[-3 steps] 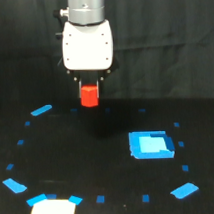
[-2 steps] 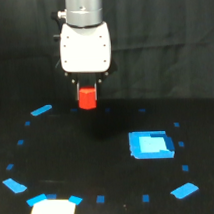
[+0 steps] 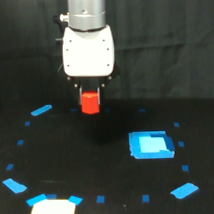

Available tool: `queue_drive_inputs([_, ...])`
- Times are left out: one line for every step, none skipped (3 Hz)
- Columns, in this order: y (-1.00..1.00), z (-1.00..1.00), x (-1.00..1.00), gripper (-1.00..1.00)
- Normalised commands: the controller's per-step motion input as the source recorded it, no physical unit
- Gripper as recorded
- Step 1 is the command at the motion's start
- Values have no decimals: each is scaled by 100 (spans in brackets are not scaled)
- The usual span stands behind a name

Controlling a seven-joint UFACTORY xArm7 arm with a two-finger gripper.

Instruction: Pick up the red object from the table

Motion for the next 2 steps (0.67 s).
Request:
queue_drive_inputs([-26,20,-9,-63])
queue_drive_inputs([-6,-15,-22,-100])
